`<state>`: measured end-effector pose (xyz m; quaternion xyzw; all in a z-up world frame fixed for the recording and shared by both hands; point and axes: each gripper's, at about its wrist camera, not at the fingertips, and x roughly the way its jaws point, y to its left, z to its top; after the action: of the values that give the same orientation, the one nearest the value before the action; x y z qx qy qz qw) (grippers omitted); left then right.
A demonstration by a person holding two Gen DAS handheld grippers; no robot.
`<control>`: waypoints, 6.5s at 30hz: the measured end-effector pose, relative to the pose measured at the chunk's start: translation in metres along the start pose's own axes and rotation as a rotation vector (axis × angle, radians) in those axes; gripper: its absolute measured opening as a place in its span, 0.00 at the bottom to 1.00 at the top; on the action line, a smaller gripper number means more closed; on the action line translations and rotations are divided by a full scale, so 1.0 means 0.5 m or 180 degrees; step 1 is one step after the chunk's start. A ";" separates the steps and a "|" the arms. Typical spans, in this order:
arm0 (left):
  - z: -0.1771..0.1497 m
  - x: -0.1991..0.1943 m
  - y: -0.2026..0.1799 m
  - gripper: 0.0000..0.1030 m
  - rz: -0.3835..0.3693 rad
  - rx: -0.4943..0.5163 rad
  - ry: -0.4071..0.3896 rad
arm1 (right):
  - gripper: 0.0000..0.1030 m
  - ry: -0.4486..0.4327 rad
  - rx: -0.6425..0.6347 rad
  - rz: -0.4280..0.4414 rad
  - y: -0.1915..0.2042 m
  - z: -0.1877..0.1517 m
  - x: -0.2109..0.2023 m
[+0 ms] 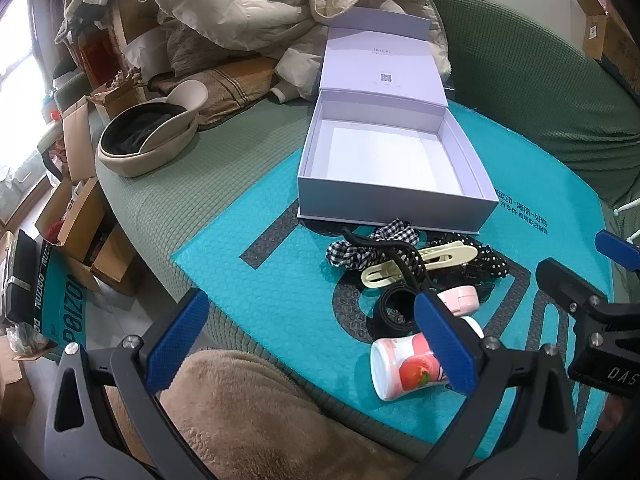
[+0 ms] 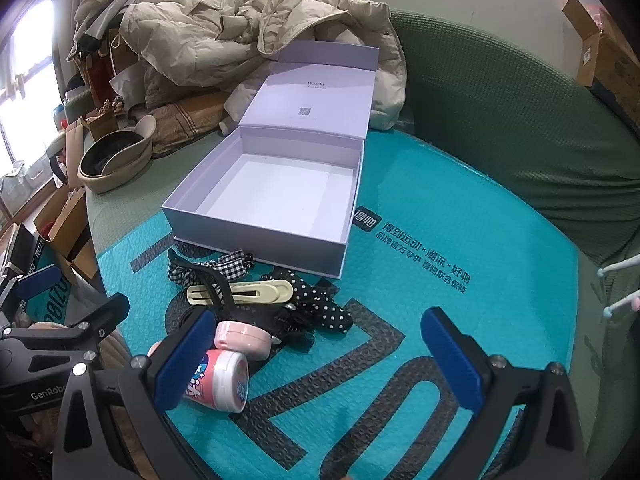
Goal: Organize objects
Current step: 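Move both tools toward the pink peach bottle beside the hair accessories, then grasp the peach bottle with the left tool while the right tool grasps the pink case, then carry the bottle and pink case into the lavender box with both tools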
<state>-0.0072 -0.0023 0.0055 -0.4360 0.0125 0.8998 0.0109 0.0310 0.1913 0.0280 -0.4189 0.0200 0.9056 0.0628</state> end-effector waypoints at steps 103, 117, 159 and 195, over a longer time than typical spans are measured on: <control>-0.087 0.105 -0.072 0.83 -0.0834 -0.0077 0.0631 | 0.90 0.0531 -0.0206 0.0955 -0.013 -0.088 0.104; -0.070 0.113 0.001 0.83 -0.0677 -0.0043 0.0616 | 0.64 0.0422 -0.0610 0.1189 0.069 -0.065 0.139; -0.004 0.058 -0.002 0.82 -0.0876 0.0376 0.0404 | 0.21 0.0213 -0.0649 0.1064 0.083 -0.016 0.052; 0.242 0.151 -0.065 0.82 -0.0803 0.0629 0.0156 | 0.21 -0.0010 -0.0687 0.1030 0.024 0.225 0.206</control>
<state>-0.1478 0.0346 0.0206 -0.4527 0.0464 0.8748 0.1663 -0.1217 0.1993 0.0224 -0.4131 -0.0102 0.9015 -0.1288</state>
